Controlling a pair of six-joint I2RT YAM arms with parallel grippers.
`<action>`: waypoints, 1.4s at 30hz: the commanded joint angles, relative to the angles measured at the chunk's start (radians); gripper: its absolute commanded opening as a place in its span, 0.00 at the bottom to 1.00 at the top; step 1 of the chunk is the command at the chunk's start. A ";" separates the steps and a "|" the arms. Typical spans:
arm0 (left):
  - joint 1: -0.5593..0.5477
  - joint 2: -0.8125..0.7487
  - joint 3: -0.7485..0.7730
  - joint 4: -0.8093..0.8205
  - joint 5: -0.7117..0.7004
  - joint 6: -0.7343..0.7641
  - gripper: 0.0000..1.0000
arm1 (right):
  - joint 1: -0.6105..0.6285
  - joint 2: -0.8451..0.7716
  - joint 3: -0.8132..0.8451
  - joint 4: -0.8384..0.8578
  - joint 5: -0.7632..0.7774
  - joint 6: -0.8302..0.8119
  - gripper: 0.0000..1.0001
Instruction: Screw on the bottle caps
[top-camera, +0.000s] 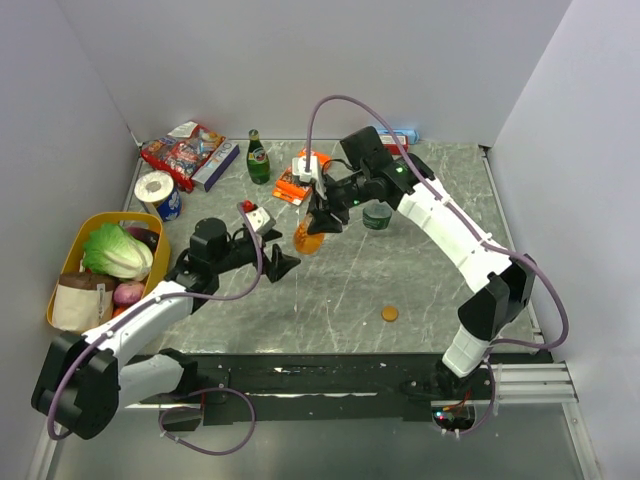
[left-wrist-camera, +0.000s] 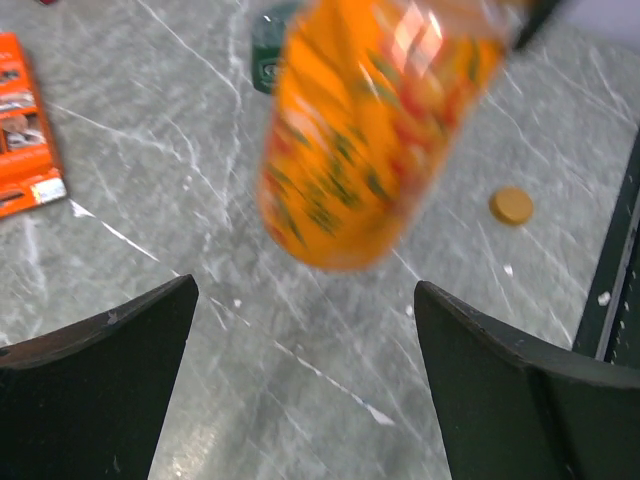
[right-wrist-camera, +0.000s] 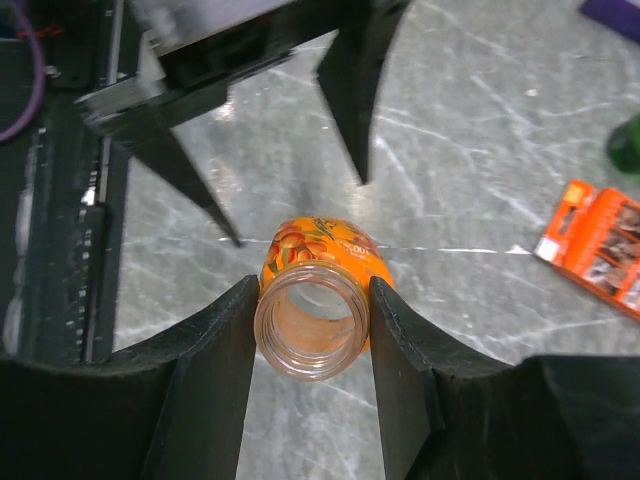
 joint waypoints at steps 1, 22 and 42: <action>-0.013 0.021 0.056 0.101 -0.037 -0.041 0.96 | 0.003 0.011 0.034 -0.038 -0.080 0.013 0.20; -0.043 0.147 0.135 0.161 0.141 -0.016 0.88 | -0.005 0.031 0.051 0.063 -0.141 0.177 0.21; -0.034 0.050 0.021 0.083 0.091 0.086 0.39 | -0.134 -0.196 -0.082 -0.030 0.099 0.075 0.72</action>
